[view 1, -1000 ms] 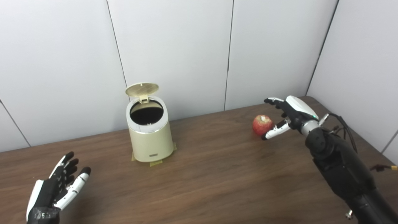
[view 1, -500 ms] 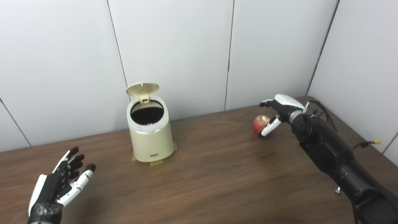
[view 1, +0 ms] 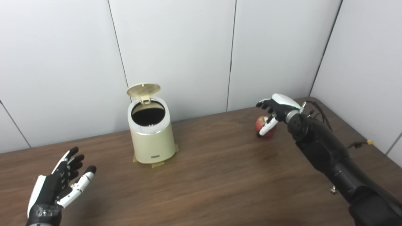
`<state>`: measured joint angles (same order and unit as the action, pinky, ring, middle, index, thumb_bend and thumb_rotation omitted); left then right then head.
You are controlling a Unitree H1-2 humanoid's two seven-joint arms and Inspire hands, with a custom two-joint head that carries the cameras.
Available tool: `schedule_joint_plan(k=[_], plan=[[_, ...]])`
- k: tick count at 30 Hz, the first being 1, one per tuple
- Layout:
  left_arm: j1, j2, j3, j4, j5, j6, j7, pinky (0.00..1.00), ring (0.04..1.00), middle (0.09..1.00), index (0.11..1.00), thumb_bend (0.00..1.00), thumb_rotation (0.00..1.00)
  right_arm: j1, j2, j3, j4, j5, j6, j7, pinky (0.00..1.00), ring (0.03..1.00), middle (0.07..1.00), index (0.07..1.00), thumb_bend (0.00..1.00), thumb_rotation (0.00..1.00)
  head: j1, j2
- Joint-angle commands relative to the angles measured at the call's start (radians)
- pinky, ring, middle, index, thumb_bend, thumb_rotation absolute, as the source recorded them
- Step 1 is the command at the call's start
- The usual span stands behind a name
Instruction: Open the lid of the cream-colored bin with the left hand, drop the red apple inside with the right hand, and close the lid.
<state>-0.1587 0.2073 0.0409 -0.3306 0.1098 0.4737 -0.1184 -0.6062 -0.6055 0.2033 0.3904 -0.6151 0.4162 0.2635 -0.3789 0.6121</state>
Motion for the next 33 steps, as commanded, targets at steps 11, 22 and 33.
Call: schedule_joint_plan(k=[11, 22, 33], plan=[[-0.024, -0.005, 0.013, -0.035, 0.005, -0.006, 0.003, 0.94, 0.915, 0.911, 0.943, 0.46, 0.33, -0.052, -0.023, -0.005, -0.024, 0.032, 0.003, 0.038, 0.66, 0.749, 0.812, 0.823, 0.83, 0.07, 0.004, 0.006], [-0.021, -0.028, 0.038, -0.038, -0.004, -0.005, -0.005, 0.97, 0.937, 0.932, 0.955, 0.46, 0.29, -0.045, -0.022, 0.017, -0.024, 0.012, 0.017, 0.038, 0.66, 0.737, 0.781, 0.795, 0.82, 0.11, 0.003, 0.012], [-0.025, -0.03, 0.052, -0.044, 0.002, -0.004, -0.009, 0.94, 0.915, 0.926, 1.0, 0.48, 0.25, -0.029, -0.02, 0.021, -0.036, -0.002, 0.048, 0.035, 0.65, 0.695, 0.732, 0.752, 0.79, 0.09, 0.002, 0.014]])
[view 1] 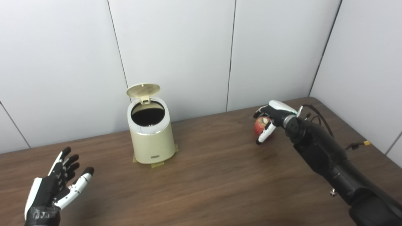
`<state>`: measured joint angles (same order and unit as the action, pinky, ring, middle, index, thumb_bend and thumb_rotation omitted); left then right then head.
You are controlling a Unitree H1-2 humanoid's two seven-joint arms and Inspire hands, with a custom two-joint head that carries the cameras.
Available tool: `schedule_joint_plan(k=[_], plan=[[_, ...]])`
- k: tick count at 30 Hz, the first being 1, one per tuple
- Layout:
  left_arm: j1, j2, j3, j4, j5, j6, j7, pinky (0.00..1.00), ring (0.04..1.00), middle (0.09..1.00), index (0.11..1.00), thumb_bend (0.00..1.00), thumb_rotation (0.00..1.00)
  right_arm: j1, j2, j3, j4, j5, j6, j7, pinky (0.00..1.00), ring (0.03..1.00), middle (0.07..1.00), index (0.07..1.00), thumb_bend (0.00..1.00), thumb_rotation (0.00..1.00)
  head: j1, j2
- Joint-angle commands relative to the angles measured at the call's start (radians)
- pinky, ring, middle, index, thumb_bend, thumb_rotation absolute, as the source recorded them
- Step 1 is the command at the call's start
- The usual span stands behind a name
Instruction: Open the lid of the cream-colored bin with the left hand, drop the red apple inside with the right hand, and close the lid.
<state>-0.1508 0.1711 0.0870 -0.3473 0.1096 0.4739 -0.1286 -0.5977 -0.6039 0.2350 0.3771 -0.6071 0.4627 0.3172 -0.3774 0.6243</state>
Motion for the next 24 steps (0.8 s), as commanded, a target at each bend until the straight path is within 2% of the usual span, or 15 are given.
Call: schedule_joint_plan(k=[1, 7, 9, 10, 11, 12, 14, 15, 19, 24], plan=[[-0.034, 0.007, 0.007, -0.027, 0.001, -0.004, 0.001, 0.94, 0.915, 0.926, 1.0, 0.48, 0.25, -0.038, -0.022, -0.01, -0.021, -0.01, 0.001, -0.019, 0.65, 0.693, 0.73, 0.751, 0.79, 0.08, 0.0, 0.003], [-0.033, 0.008, 0.01, -0.029, -0.004, -0.004, -0.003, 0.97, 0.927, 0.931, 1.0, 0.47, 0.24, -0.026, -0.024, -0.008, -0.027, -0.004, -0.031, -0.032, 0.61, 0.656, 0.702, 0.72, 0.78, 0.05, 0.001, 0.004], [-0.033, 0.008, 0.011, -0.027, -0.004, -0.005, -0.002, 0.97, 0.93, 0.935, 1.0, 0.47, 0.24, -0.023, -0.019, -0.014, -0.021, -0.007, -0.05, -0.061, 0.61, 0.639, 0.676, 0.666, 0.77, 0.01, 0.0, 0.005], [-0.034, 0.009, 0.01, -0.027, -0.004, -0.005, -0.003, 0.97, 0.928, 0.934, 1.0, 0.47, 0.24, -0.02, -0.014, -0.023, -0.022, -0.003, -0.054, -0.079, 0.6, 0.622, 0.655, 0.581, 0.65, 0.07, 0.001, 0.005], [-0.034, 0.009, 0.01, -0.027, -0.002, -0.005, -0.003, 0.96, 0.928, 0.934, 1.0, 0.47, 0.24, -0.018, -0.01, -0.031, -0.023, 0.0, -0.053, -0.09, 0.56, 0.585, 0.579, 0.517, 0.58, 0.03, 0.001, 0.005], [-0.035, 0.009, 0.009, -0.027, 0.001, -0.005, -0.003, 0.97, 0.928, 0.934, 1.0, 0.48, 0.25, -0.02, -0.006, -0.034, -0.026, 0.002, -0.032, -0.084, 0.51, 0.553, 0.547, 0.498, 0.55, 0.01, -0.001, 0.006], [-0.034, 0.007, 0.011, -0.028, -0.003, -0.004, -0.002, 0.97, 0.932, 0.933, 1.0, 0.48, 0.25, -0.026, -0.009, -0.03, -0.034, 0.001, -0.002, -0.038, 0.46, 0.462, 0.512, 0.487, 0.53, 0.0, -0.003, 0.005], [-0.034, 0.006, 0.011, -0.029, -0.004, -0.004, -0.002, 0.98, 0.934, 0.934, 1.0, 0.48, 0.24, -0.028, -0.01, -0.028, -0.037, -0.001, 0.005, -0.023, 0.45, 0.447, 0.507, 0.487, 0.52, 0.0, -0.003, 0.005], [-0.033, 0.0, 0.007, -0.034, -0.004, -0.004, 0.001, 0.96, 0.929, 0.933, 1.0, 0.48, 0.23, -0.027, -0.017, -0.032, -0.05, -0.011, 0.007, 0.013, 0.47, 0.451, 0.514, 0.476, 0.52, 0.0, -0.002, 0.006], [-0.035, -0.006, 0.008, -0.032, -0.016, -0.004, 0.002, 0.97, 0.933, 0.935, 1.0, 0.49, 0.25, -0.027, -0.021, -0.031, -0.043, 0.001, -0.004, -0.007, 0.45, 0.443, 0.5, 0.481, 0.52, 0.0, 0.003, 0.007]])
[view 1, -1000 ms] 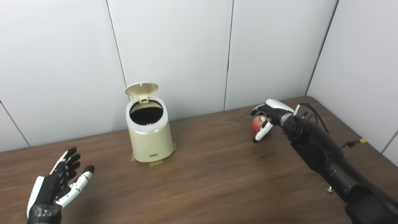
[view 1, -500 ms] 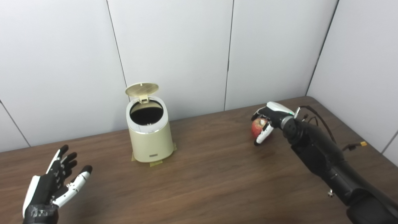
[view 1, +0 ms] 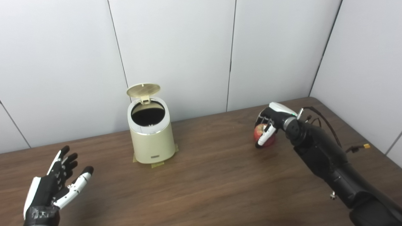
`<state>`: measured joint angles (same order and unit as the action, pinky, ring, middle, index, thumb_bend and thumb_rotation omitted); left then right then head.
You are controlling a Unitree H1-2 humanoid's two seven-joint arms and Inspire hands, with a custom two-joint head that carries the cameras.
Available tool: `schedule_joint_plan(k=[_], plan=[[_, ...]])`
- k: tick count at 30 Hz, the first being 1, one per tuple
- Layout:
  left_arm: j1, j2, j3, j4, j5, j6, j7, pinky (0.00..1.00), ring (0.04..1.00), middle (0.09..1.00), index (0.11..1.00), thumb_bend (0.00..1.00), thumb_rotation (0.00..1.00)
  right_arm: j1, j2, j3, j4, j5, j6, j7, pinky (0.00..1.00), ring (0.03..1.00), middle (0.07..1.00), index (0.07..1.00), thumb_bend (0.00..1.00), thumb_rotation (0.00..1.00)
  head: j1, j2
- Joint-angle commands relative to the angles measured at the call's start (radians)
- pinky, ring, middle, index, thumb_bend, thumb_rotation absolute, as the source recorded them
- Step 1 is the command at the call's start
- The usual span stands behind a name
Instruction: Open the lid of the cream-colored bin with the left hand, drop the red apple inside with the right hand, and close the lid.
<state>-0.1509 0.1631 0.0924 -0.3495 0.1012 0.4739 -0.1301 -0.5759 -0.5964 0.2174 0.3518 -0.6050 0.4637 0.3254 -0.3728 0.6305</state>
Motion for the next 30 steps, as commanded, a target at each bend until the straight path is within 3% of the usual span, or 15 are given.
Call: schedule_joint_plan(k=[1, 6, 10, 15, 21, 25, 30], plan=[[-0.035, 0.001, 0.003, -0.03, -0.009, -0.004, 0.004, 0.97, 0.933, 0.934, 1.0, 0.49, 0.25, -0.047, -0.029, -0.014, -0.025, 0.0, -0.008, -0.018, 0.45, 0.443, 0.497, 0.482, 0.52, 0.0, 0.0, 0.002], [-0.029, 0.007, -0.007, -0.033, 0.015, -0.005, -0.001, 0.95, 0.915, 0.918, 0.995, 0.52, 0.3, -0.027, -0.019, -0.038, -0.125, 0.019, -0.068, -0.063, 0.32, 0.413, 0.49, 0.516, 0.5, 0.0, 0.043, 0.009], [-0.021, 0.008, -0.019, -0.033, 0.048, -0.005, 0.007, 0.93, 0.899, 0.903, 0.973, 0.53, 0.3, -0.02, -0.009, -0.033, -0.258, 0.01, -0.067, -0.053, 0.33, 0.41, 0.492, 0.507, 0.5, 0.0, 0.11, 0.015], [-0.001, 0.01, -0.031, -0.018, 0.047, -0.022, 0.018, 0.9, 0.891, 0.896, 0.955, 0.6, 0.37, -0.021, 0.007, -0.016, -0.398, -0.021, -0.007, -0.002, 0.36, 0.416, 0.505, 0.501, 0.5, 0.0, 0.156, 0.015], [0.039, -0.014, -0.05, 0.008, 0.043, -0.05, 0.032, 0.9, 0.895, 0.9, 0.964, 0.62, 0.39, -0.037, 0.066, 0.004, -0.498, -0.04, -0.069, -0.026, 0.37, 0.382, 0.462, 0.528, 0.51, 0.0, 0.185, 0.01], [0.044, -0.02, -0.068, 0.021, 0.07, -0.069, 0.048, 0.9, 0.886, 0.893, 0.955, 0.65, 0.41, -0.06, 0.165, -0.013, -0.537, 0.016, -0.088, -0.045, 0.38, 0.39, 0.49, 0.503, 0.5, 0.0, 0.225, 0.006], [0.044, -0.03, -0.078, 0.035, 0.064, -0.092, 0.057, 0.89, 0.886, 0.898, 0.955, 0.64, 0.4, -0.11, 0.25, 0.007, -0.527, -0.006, -0.115, -0.071, 0.37, 0.42, 0.497, 0.478, 0.5, 0.0, 0.253, 0.001]])
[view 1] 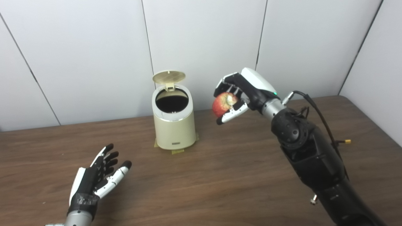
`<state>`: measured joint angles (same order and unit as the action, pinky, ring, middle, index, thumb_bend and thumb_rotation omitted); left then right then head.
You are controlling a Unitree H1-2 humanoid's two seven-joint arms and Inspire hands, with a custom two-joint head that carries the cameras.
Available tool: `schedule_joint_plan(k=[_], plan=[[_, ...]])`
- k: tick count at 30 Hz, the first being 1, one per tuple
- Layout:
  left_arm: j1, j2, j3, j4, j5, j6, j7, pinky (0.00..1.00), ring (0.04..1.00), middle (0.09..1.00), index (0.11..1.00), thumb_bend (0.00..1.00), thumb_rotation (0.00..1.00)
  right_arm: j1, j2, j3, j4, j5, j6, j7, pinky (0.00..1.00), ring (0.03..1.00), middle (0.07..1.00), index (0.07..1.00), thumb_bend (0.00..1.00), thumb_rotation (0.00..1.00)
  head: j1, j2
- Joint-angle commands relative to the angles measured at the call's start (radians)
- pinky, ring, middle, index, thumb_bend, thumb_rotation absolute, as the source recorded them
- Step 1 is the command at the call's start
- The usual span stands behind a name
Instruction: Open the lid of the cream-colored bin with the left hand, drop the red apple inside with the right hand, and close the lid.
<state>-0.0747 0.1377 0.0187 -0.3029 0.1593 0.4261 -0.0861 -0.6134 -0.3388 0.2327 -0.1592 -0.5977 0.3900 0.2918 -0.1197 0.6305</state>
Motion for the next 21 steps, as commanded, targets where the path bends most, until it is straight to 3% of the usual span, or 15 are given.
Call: schedule_joint_plan(k=[1, 11, 21], plan=[[-0.031, -0.008, -0.008, -0.01, 0.009, -0.046, 0.019, 0.89, 0.886, 0.898, 0.956, 0.64, 0.4, -0.086, 0.006, -0.002, -0.003, -0.013, -0.054, -0.039, 0.37, 0.423, 0.497, 0.477, 0.5, 0.0, 0.007, -0.001], [-0.021, -0.029, -0.046, -0.02, 0.056, -0.051, 0.05, 0.88, 0.877, 0.884, 0.941, 0.67, 0.45, -0.186, 0.086, 0.034, 0.128, -0.005, -0.145, -0.065, 0.31, 0.41, 0.497, 0.51, 0.5, 0.0, 0.051, -0.011], [-0.017, -0.076, -0.072, -0.051, 0.075, -0.031, 0.073, 0.88, 0.882, 0.885, 0.934, 0.7, 0.46, -0.24, 0.178, 0.008, 0.312, 0.004, -0.259, -0.232, 0.31, 0.408, 0.504, 0.509, 0.5, 0.0, 0.112, -0.02]])
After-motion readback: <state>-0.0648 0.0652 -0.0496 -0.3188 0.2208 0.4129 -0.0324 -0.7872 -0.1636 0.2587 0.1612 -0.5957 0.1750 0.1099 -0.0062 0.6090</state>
